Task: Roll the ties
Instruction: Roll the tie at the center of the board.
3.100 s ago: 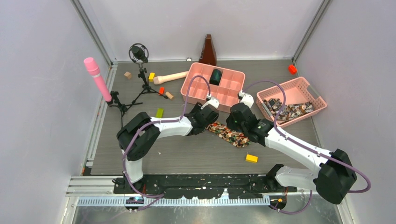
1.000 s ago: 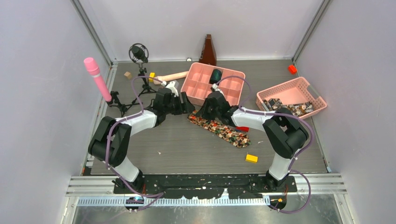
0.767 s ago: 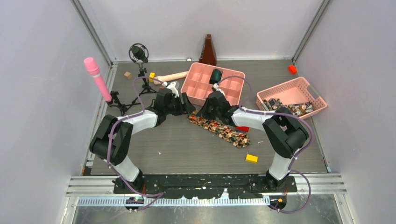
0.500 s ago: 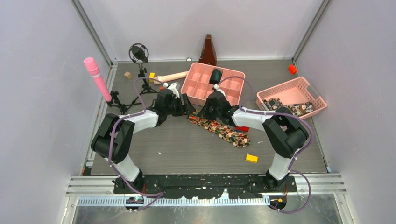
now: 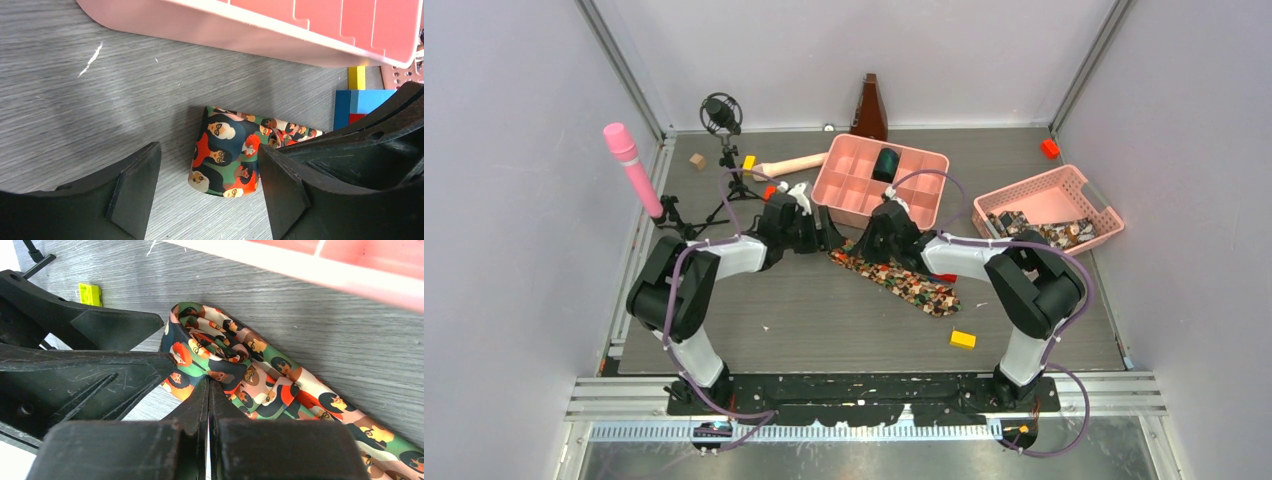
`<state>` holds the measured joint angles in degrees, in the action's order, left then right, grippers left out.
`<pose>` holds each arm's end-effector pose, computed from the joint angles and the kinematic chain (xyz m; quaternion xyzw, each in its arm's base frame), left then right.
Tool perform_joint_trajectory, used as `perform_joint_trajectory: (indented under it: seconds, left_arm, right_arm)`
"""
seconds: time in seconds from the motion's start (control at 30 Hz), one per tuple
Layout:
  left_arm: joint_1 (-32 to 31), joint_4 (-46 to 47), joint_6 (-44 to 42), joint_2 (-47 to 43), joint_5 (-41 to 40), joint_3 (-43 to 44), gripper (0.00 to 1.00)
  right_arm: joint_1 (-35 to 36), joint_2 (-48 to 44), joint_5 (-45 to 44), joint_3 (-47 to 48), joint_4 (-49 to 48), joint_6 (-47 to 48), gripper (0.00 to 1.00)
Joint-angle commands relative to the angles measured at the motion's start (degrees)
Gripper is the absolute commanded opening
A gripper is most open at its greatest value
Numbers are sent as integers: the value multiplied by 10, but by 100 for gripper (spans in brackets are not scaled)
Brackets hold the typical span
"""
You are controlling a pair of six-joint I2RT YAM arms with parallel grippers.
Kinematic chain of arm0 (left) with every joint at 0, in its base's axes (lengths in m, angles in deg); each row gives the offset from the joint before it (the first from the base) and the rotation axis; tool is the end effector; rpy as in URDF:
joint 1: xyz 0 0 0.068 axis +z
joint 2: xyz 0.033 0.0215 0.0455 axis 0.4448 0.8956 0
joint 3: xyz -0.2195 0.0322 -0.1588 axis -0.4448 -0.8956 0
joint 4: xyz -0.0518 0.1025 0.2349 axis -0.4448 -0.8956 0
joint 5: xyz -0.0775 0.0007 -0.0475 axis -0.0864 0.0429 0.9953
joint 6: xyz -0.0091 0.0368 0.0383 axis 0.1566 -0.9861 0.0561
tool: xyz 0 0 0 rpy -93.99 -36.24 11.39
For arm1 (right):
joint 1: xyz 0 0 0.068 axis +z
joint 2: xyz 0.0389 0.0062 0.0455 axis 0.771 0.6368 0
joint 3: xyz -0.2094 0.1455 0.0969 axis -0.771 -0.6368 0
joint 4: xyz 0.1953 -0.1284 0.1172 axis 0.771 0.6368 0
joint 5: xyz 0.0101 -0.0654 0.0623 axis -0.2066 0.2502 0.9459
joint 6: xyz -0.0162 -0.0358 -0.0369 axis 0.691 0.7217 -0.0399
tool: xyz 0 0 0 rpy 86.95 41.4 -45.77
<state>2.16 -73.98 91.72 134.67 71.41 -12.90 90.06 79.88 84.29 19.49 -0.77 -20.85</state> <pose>0.3115 -0.1517 0.1628 -0.0044 0.8838 -0.3320 0.3296 0.2825 0.2351 0.1645 0.0821 0.9051 0.3031 0.2867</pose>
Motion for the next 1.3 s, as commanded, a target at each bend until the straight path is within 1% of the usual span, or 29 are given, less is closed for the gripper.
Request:
perform_joint_trajectory:
  seconds: [0.0,0.2,0.43,0.7,0.87,0.93,1.1,1.27]
  left_arm:
    - [-1,29,-17,16,46,20,73]
    - [-1,36,-24,24,76,21,73]
    - [-1,59,-18,44,114,23,70]
    - [-1,82,-8,64,154,25,58]
    - [-1,84,-8,62,167,21,44]
    - [-1,79,-11,57,164,20,41]
    - [-7,26,-37,36,123,30,37]
    - [-20,-35,-68,15,63,42,32]
  right_arm:
    - [-2,-3,-4,-15,-3,-14,0]
    - [-2,-6,-12,-18,10,-19,0]
    - [-2,-7,-37,-16,27,-23,0]
    - [-2,-8,-37,-17,29,-25,0]
    - [-3,-12,-36,-18,29,-24,0]
    - [-4,-18,-28,-21,23,-18,0]
    - [-6,-42,43,-26,-2,7,3]
    - [-7,-94,52,-70,-26,24,8]
